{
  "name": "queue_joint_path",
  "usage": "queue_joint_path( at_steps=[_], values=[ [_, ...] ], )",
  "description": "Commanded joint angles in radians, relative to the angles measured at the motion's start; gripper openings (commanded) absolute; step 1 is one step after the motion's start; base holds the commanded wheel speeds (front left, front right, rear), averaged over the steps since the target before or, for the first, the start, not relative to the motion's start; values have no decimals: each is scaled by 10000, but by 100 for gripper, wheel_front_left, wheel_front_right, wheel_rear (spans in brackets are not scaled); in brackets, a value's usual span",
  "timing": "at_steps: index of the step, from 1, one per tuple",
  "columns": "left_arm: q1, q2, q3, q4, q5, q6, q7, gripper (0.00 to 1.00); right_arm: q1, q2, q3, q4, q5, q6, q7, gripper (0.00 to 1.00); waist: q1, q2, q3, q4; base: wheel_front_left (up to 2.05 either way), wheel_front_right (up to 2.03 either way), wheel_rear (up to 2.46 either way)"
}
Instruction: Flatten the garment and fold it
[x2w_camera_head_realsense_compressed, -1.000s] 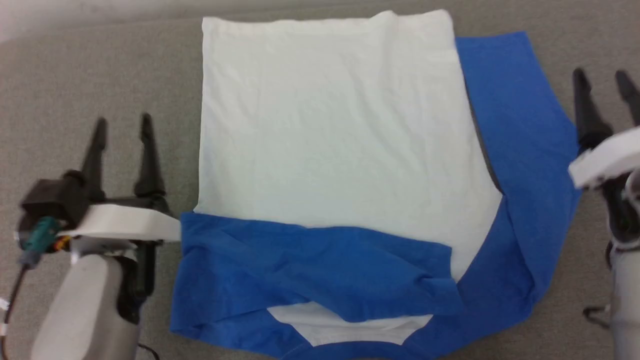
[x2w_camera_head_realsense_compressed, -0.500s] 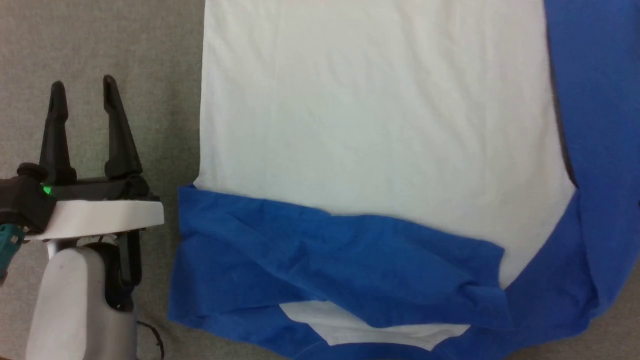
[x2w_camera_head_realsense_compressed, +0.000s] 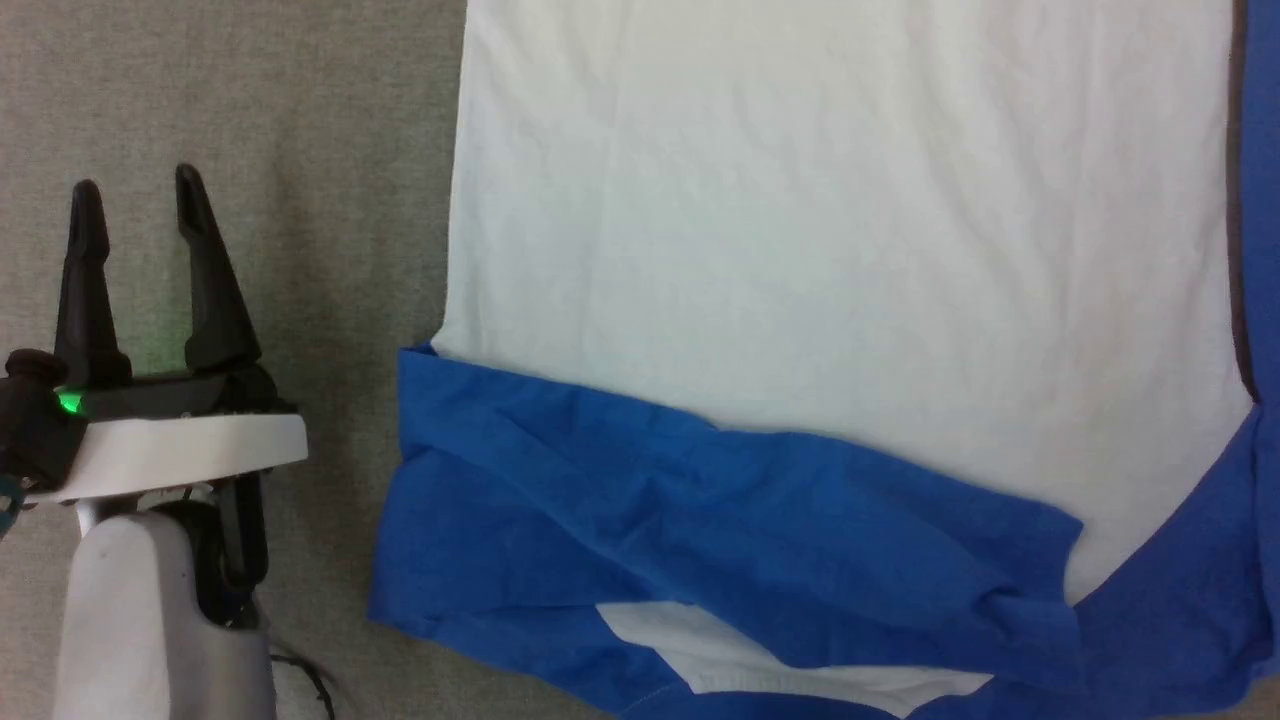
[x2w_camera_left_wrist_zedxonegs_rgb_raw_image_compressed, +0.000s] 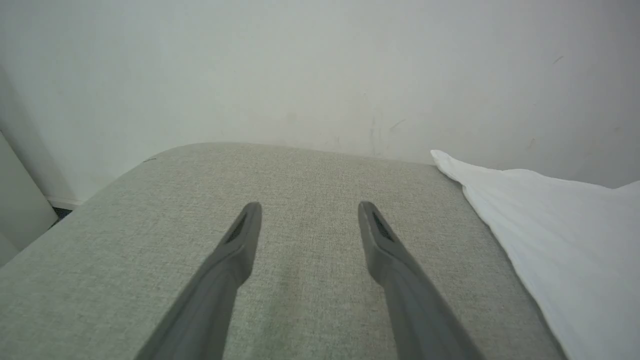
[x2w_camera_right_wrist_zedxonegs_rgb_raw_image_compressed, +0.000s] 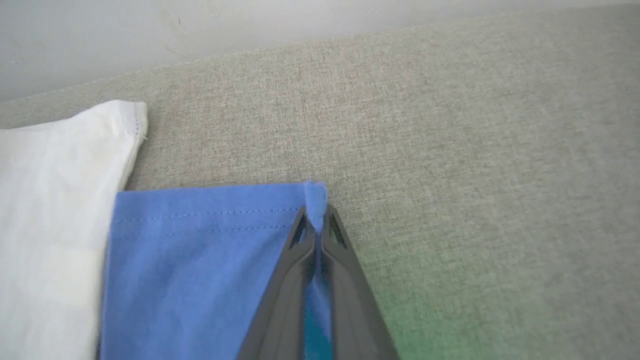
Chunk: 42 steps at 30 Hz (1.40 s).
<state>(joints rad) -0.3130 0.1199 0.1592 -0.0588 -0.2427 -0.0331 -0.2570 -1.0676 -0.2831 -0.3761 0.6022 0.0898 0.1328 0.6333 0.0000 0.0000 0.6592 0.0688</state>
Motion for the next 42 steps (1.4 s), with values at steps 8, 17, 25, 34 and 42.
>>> queue_joint_path(
  at_steps=[8, 17, 25, 34, 42],
  values=[
    [541, -284, 243, 392, 386, -290, -47, 100, 1934, -274, -417, -1230, 395, -21, -1486, 0, 0, 0, -1575, -405, 0, 0, 0],
    [1480, -455, 226, 864, 621, -359, -47, 100, 4933, -373, -434, -4076, 1784, -21, -2175, 0, 0, 0, -3508, -876, 0, 0, 0],
    [2261, -510, 181, 1070, 676, -351, -47, 100, 7620, 155, 24, -8260, 2185, -21, -1246, 0, 0, 0, -4625, -1115, 0, 0, 0],
    [2428, -412, 76, 1334, 591, -432, -47, 100, 9249, 1582, 1905, -12084, 1636, -21, -32, 0, 0, 0, -5075, -913, 0, 0, 0],
    [2544, -495, -139, 1320, 541, -314, -47, 100, 9439, 2120, 5486, -11948, 743, -21, 38, 0, 0, 0, -5062, -760, 0, 0, 0]
  ],
)
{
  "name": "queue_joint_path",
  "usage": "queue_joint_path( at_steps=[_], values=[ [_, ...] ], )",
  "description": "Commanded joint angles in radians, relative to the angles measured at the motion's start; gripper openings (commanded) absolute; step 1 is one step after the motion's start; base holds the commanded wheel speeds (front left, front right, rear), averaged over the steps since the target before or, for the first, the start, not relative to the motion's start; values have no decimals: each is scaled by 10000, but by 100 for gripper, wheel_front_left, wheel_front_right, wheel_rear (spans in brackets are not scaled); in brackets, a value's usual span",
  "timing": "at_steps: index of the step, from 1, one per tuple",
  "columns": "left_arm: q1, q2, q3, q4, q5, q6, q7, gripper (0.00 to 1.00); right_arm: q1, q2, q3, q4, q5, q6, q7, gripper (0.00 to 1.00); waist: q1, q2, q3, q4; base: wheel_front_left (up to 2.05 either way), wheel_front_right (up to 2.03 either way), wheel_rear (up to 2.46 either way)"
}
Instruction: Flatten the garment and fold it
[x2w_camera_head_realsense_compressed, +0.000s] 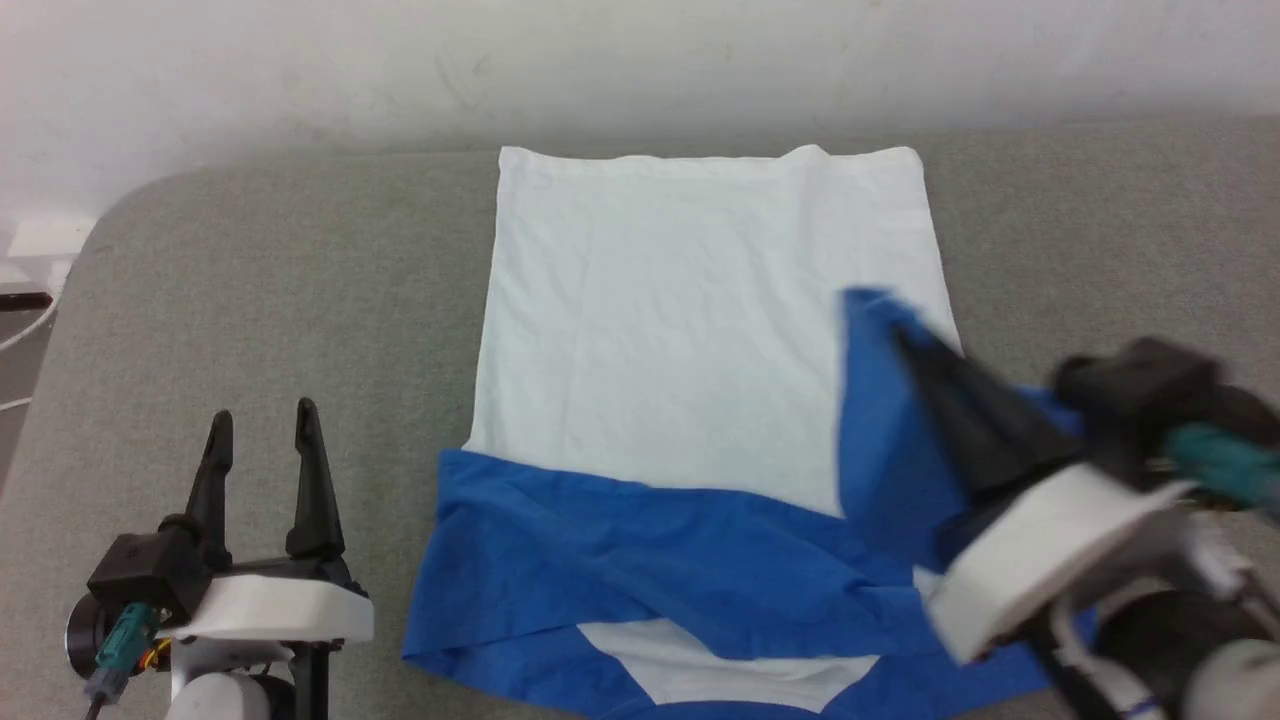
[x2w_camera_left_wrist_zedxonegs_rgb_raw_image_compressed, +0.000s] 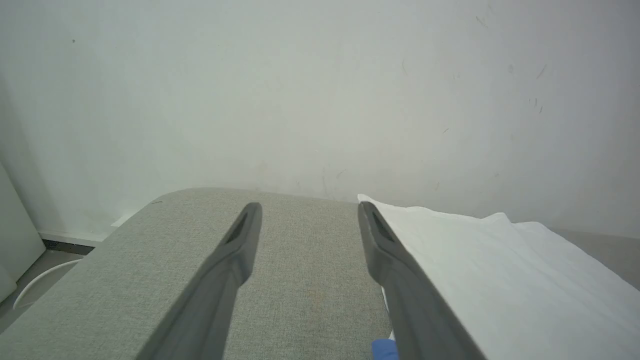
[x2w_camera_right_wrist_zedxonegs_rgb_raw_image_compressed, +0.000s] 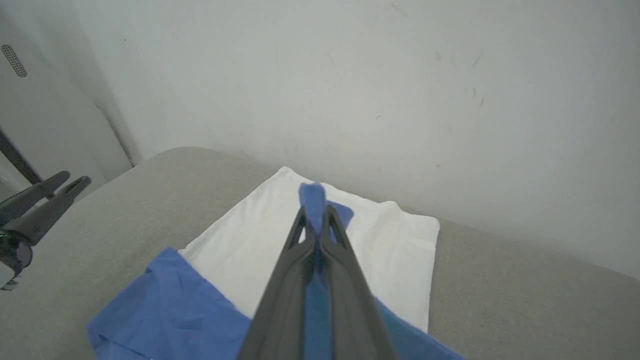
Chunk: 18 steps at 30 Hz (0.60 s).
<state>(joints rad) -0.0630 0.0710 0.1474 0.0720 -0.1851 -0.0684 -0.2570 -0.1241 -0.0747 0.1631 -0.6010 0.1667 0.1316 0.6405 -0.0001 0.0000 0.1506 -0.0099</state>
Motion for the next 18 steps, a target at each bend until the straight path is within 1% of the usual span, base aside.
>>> queue_joint_path(
  at_steps=[1, 5, 10, 13, 17, 18],
  values=[
    [23, -6, -32, 22, -43, 34, -47, 100, -85, 71, 506, 336, -30, -9, -88, 0, 1, 0, 37, 57, 0, 0, 0],
    [-66, -23, -120, 18, -52, 65, -47, 100, -503, 173, 1996, 1507, 344, -9, -277, 0, 1, 0, 142, 202, 0, 0, 0],
    [-221, -43, -243, 25, -77, 77, -47, 100, -1174, 217, 3304, 3379, 792, -9, -443, 0, 1, 0, 344, 398, 0, 0, 0],
    [-331, -56, -307, 23, -94, 82, -47, 100, -1598, 229, 3819, 4668, 1071, -9, -621, 0, 1, 0, 515, 529, 0, 0, 0],
    [-495, -75, -407, 32, -109, 72, -47, 100, -2126, 238, 4261, 6365, 1368, -9, -1099, 0, 1, 0, 744, 718, 0, 0, 0],
    [-495, -75, -407, 32, -109, 72, -47, 100, -2126, 238, 4261, 6365, 1368, -9, -1099, 0, 1, 0, 744, 718, 0, 0, 0]
  ],
)
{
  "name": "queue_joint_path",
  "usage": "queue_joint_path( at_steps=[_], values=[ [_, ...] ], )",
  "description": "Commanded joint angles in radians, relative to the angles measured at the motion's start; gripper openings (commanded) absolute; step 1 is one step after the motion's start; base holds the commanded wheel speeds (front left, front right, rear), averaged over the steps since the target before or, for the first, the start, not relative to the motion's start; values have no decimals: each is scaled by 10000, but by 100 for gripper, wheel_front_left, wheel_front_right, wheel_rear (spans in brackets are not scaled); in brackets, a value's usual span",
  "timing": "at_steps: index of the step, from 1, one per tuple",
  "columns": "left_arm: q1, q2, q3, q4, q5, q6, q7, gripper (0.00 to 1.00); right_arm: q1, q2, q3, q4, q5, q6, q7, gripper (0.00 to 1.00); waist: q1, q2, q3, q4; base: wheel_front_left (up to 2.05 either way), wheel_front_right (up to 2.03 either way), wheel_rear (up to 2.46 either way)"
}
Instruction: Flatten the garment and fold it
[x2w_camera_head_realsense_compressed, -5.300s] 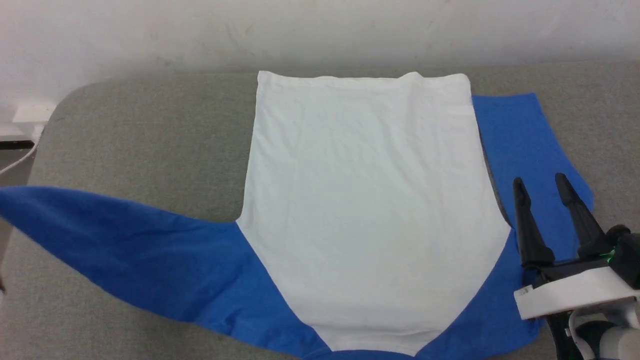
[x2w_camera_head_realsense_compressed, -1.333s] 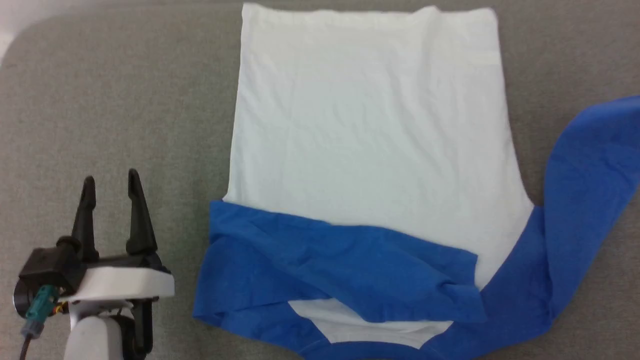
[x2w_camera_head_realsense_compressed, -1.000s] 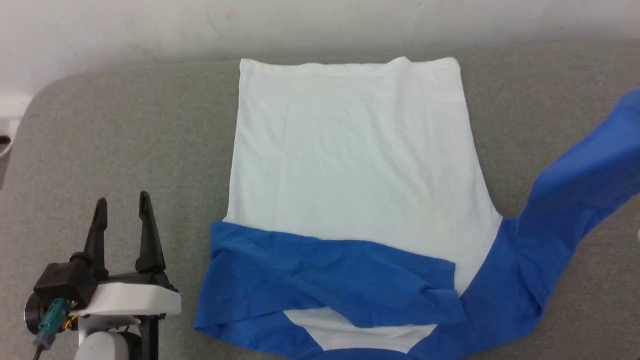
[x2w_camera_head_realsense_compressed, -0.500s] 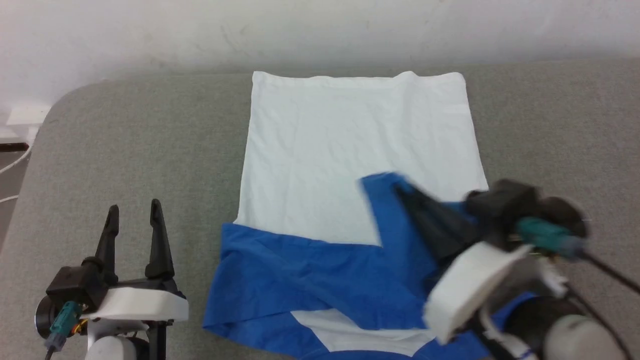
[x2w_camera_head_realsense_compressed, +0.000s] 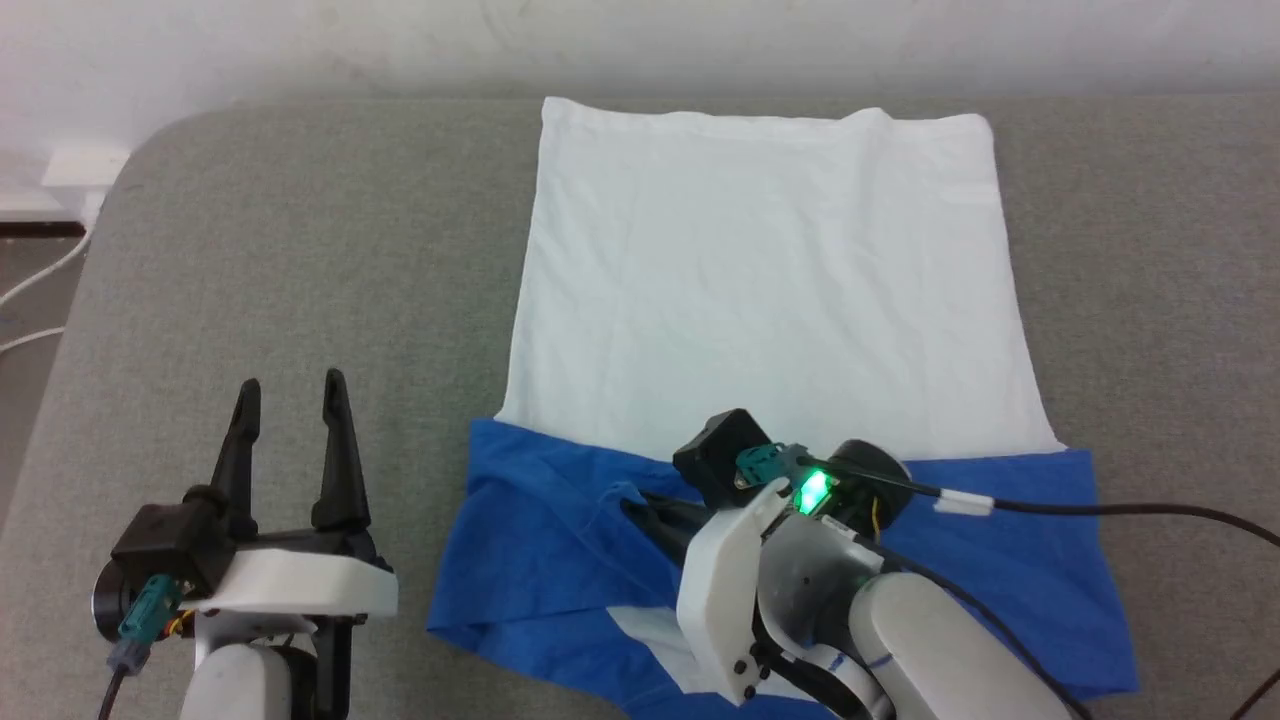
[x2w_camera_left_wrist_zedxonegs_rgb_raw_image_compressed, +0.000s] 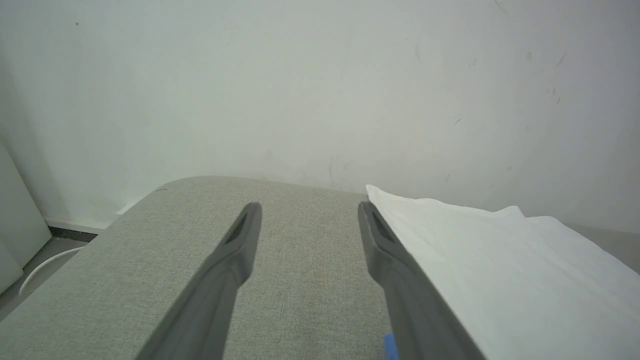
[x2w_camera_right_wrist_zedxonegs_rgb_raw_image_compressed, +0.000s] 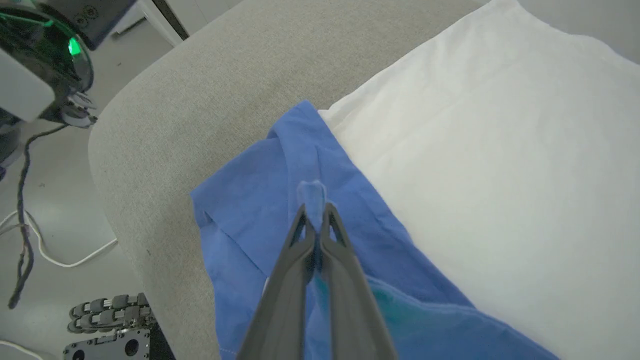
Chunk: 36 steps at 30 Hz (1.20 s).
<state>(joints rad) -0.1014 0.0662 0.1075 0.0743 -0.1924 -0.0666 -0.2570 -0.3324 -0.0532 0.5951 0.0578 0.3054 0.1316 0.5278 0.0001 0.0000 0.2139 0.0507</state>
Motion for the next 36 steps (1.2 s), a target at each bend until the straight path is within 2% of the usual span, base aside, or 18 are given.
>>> queue_joint_path(
  at_steps=[1, 7, 12, 13, 14, 15, 20, 26, 31, 36],
  values=[
    [-147, -33, -22, 15, -41, 58, -47, 100, -161, 25, 45, 166, 115, -9, -98, 0, -1, 0, 154, 147, 0, 0, 0],
    [-307, -63, -93, 74, -49, 67, -47, 100, -829, 27, 638, 2199, 911, -9, -762, 0, -1, 0, 370, 304, 0, 0, 0],
    [-354, -81, -96, 138, -41, 79, -47, 100, -1297, 28, 1220, 3595, 1613, -9, -783, 0, -1, 0, 411, 312, 0, 0, 0],
    [-356, -84, -110, 169, -40, 69, -47, 100, -1353, 28, 1272, 3830, 1747, -9, -714, 5, -1, 0, 393, 309, 0, 0, 0],
    [-354, -87, -123, 197, -35, 60, -47, 100, -1415, 28, 1380, 3953, 1875, -9, -691, 48, -1, 0, 371, 302, 0, 0, 0],
    [-347, -88, -121, 216, -29, 55, -47, 100, -1468, 29, 1423, 4010, 2021, -9, -749, 100, -1, 0, 349, 278, 0, 0, 0],
    [-253, -43, -110, 331, 39, -12, -47, 100, -1648, 29, 1161, 3604, 2385, -9, -1750, 100, -1, 0, 126, 34, 0, 0, 0],
    [-257, 338, -240, 525, 114, -201, 4, 100, -1098, 29, -386, 1874, 1845, -9, -3750, 100, -1, 0, -215, -437, 0, 0, 0],
    [-774, 1084, -614, 428, 147, -446, 619, 100, 70, -40, -2369, 22, 657, -9, -4648, 100, -1, 0, -181, -955, 0, 0, 0],
    [-2001, 2127, -1330, 190, -114, -605, 1859, 100, 1230, -11, -4042, -1607, -259, -9, -4950, 100, -1, 0, 323, -1495, 0, 0, 0]
  ],
)
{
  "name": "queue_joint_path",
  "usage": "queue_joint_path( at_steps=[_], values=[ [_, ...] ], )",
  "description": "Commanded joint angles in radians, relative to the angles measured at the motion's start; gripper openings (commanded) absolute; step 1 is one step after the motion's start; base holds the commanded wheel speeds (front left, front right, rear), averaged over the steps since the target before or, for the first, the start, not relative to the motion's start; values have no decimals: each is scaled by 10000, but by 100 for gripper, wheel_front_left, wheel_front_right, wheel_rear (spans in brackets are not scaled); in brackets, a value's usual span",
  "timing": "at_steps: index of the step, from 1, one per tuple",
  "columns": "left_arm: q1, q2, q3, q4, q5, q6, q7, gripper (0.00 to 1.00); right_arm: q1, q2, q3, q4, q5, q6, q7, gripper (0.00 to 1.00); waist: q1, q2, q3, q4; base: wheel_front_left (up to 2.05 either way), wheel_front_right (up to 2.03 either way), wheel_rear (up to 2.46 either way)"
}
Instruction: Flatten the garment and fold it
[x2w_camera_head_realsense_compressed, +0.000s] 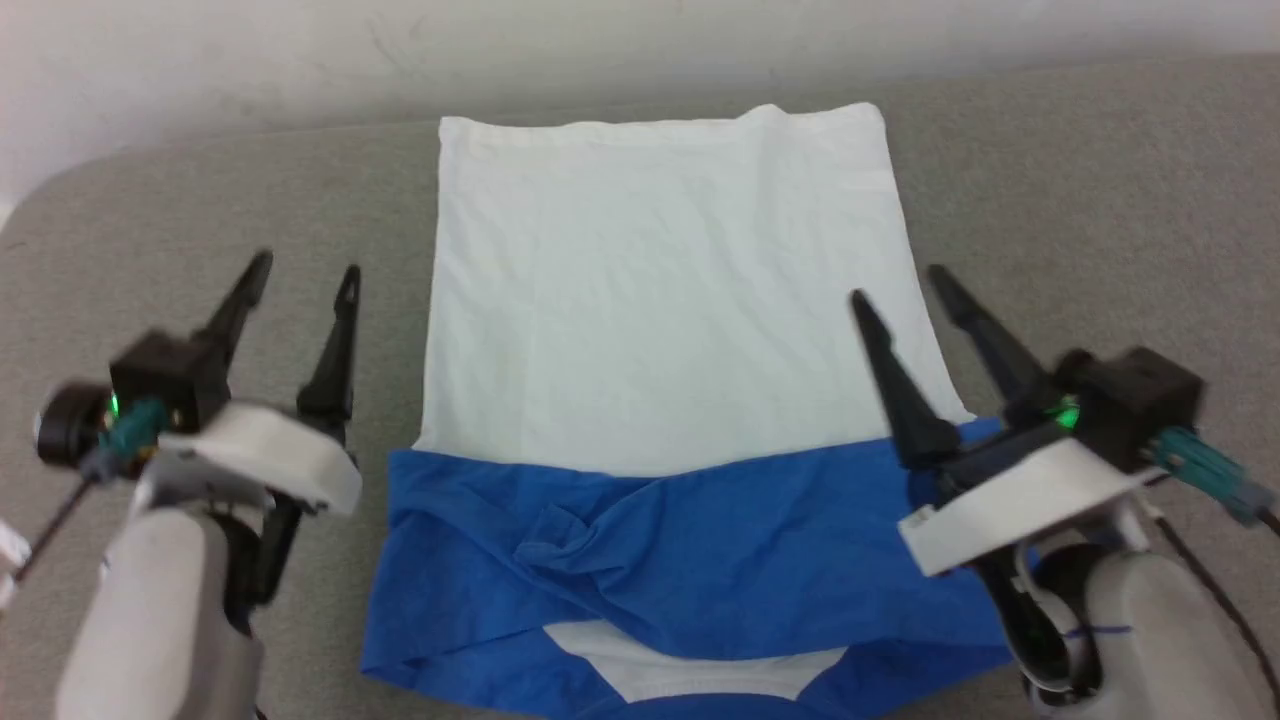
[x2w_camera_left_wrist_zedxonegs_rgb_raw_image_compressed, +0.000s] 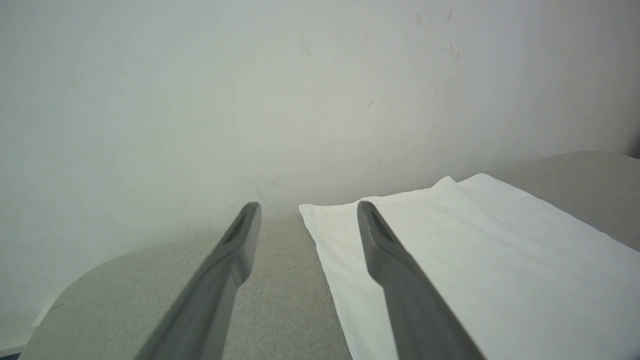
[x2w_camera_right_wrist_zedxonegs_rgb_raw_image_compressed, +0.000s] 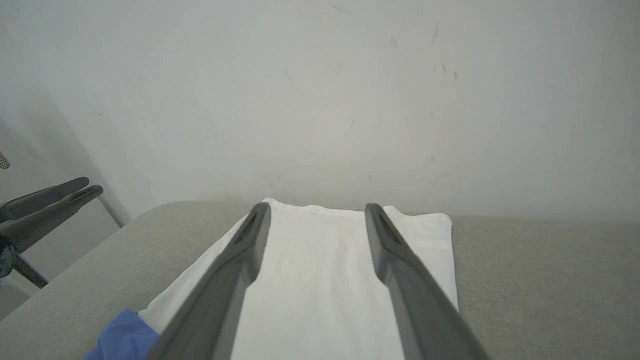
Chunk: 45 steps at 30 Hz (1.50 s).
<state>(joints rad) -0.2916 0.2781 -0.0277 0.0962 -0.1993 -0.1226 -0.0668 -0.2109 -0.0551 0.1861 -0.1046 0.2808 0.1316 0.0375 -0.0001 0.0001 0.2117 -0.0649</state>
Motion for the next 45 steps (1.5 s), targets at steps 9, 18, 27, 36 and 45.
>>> queue_joint_path(
  at_steps=[9, 18, 27, 36, 45],
  values=[
    [-3285, 2183, -1427, 41, -2111, -77, 2729, 100, 561, 45, -908, -1033, -92, -9, -331, 100, 1, -1, 2164, -1586, 0, 0, 0],
    [-6646, 3174, -1460, 1340, -3120, 222, 6399, 100, -63, 47, -384, -1033, 580, -9, -904, 100, 1, -1, 4064, -2695, 0, 0, 0],
    [-8232, 3308, -1129, 1959, -3058, 1837, 8618, 100, -533, 48, 139, -781, 1016, -9, -1400, 100, 1, -1, 5216, -3344, 0, 0, 0],
    [-8399, 3997, -1241, 2116, -2279, 2904, 9727, 100, -795, 48, 412, -442, 1138, -9, -1684, 100, 1, -1, 5567, -3530, 0, 0, 0],
    [-8095, 4039, -1409, 1802, -2237, 2998, 9843, 0, -1233, 49, 434, -382, 965, -9, -1404, 100, 1, -1, 5515, -3297, 0, 0, 0]
  ],
)
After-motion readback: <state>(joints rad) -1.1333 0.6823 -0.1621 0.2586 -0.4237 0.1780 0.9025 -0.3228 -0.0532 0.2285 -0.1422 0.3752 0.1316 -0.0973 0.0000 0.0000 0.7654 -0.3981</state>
